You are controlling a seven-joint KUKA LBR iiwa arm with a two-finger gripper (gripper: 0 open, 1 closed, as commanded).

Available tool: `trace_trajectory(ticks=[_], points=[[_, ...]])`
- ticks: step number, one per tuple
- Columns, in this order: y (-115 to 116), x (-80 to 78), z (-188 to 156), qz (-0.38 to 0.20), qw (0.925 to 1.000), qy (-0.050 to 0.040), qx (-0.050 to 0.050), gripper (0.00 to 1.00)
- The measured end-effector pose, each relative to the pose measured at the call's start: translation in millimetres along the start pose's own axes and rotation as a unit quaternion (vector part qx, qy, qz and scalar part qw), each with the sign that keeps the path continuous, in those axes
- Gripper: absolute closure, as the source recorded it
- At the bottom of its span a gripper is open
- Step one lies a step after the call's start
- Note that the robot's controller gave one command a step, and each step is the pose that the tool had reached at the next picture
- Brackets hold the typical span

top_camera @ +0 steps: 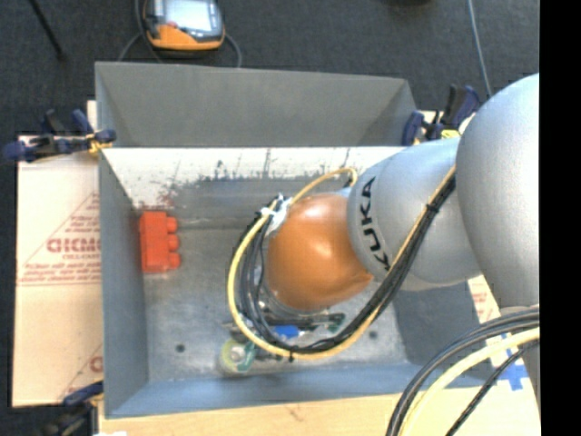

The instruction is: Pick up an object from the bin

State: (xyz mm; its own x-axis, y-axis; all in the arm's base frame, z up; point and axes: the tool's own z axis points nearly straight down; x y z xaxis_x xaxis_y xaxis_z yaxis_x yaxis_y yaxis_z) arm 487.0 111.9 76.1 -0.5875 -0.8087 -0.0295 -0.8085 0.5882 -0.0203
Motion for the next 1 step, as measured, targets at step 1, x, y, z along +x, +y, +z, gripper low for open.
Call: trace_trajectory(ticks=[1], points=[[-4.0, 10.7, -128.9, -0.157, 0.9875, 0.0108, -0.009, 1.0]])
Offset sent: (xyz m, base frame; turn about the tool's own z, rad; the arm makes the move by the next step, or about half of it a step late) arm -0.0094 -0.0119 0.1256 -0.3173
